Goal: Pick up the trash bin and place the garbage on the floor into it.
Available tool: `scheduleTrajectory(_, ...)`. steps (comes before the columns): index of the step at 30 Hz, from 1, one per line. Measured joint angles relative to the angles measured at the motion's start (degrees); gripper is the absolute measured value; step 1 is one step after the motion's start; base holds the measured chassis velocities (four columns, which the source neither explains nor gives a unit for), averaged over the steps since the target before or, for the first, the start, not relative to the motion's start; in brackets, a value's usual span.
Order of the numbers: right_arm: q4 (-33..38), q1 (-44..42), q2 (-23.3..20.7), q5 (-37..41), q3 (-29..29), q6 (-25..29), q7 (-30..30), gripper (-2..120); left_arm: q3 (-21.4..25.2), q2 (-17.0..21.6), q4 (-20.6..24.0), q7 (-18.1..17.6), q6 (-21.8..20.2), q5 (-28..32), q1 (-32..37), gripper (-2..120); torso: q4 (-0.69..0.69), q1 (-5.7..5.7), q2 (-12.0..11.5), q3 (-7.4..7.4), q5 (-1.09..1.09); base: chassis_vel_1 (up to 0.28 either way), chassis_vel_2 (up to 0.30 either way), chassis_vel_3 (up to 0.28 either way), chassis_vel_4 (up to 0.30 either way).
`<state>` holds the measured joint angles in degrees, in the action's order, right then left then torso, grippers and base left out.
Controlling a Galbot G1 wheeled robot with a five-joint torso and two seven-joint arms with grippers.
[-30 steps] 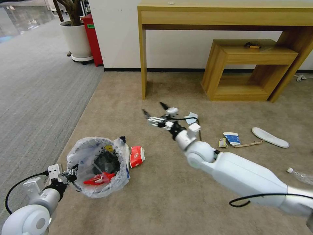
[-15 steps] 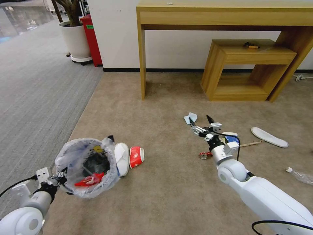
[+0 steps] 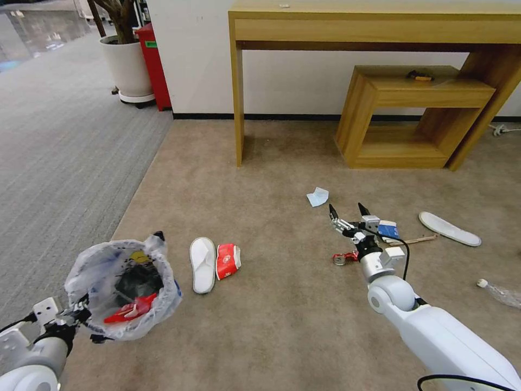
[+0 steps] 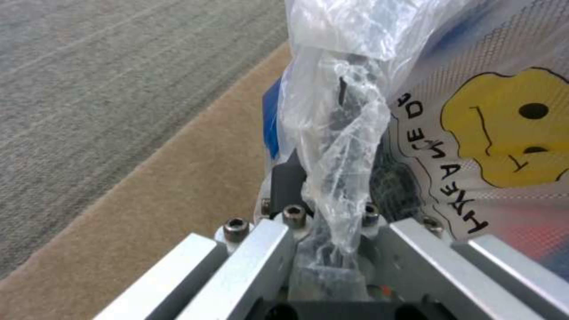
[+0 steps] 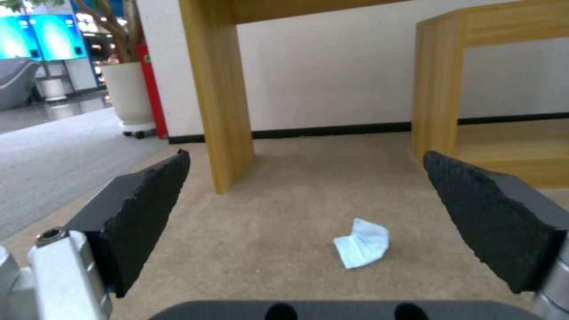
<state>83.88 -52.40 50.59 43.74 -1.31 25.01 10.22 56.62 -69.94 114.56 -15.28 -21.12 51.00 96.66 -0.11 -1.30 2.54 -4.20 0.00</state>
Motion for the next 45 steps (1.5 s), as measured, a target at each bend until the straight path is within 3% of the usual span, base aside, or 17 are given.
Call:
scheduleTrajectory(17, -1.7, -1.7, 0.1, -1.5, 1.8, 1.9, -0.4, 100, 1.8, -0.4, -0.5, 0.1, 0.3, 0.4, -0.4, 0, 0.0, 0.0, 0.0, 0.0, 0.0, 0.007, 0.008, -0.006, -0.014)
scheduleTrajectory(45, -3.3, -2.0, 0.8, -5.2, 2.0, 3.2, -1.2, 100, 0.9, -0.5, -0.8, 0.5, 1.2, 0.2, -0.7, 0, -0.01, 0.0, 0.0, 0.0, -0.01, 0.068, 0.068, -0.066, -0.068)
